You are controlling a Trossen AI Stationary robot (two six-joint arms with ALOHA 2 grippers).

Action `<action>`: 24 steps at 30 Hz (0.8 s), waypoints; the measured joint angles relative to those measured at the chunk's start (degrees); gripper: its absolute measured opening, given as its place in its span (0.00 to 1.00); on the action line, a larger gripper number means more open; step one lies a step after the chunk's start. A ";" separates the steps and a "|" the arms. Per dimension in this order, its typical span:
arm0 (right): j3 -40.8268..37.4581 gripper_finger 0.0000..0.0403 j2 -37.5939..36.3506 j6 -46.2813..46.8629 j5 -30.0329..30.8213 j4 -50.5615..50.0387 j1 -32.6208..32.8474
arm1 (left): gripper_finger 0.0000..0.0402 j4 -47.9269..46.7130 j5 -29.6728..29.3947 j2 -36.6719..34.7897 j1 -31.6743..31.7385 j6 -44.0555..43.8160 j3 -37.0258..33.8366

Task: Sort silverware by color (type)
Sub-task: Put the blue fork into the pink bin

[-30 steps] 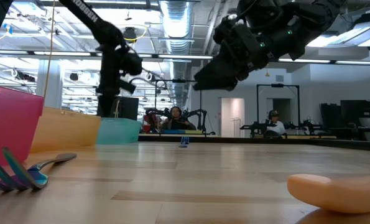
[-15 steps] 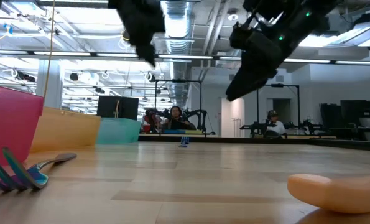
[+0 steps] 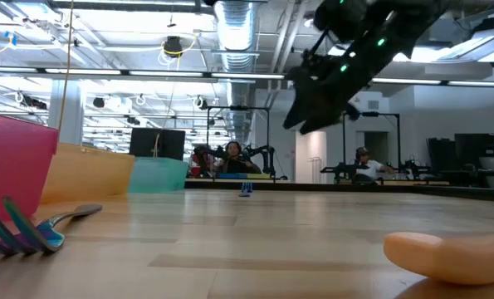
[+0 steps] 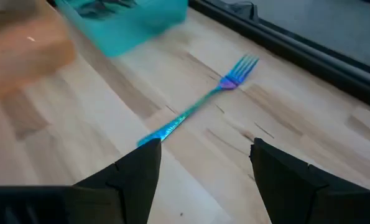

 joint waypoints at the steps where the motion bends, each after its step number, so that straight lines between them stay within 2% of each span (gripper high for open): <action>1: -0.12 0.67 1.48 -0.26 -0.01 1.77 -0.57 | 0.31 0.52 -2.20 0.01 -2.20 -0.51 -0.02; 4: 1.08 0.67 6.59 -0.36 -0.02 7.02 -2.03 | 0.31 3.07 -8.65 0.01 -7.98 -1.68 -0.03; 7: 4.62 0.67 11.52 -0.54 1.27 8.11 -3.69 | 0.31 4.04 -15.54 -0.29 -12.04 -3.18 -0.03; 10: 9.45 0.67 16.46 -1.45 2.53 8.01 -5.45 | 0.31 5.03 -19.71 -0.69 -14.52 -5.34 -0.03; 17: 20.27 0.67 25.99 -3.11 2.54 4.87 -6.69 | 0.31 4.62 -22.30 -0.73 -17.53 -8.92 -0.03; 24: 25.12 0.67 32.15 -1.77 6.29 4.58 -7.15 | 0.31 4.45 -23.14 -0.73 -19.47 -9.45 -0.03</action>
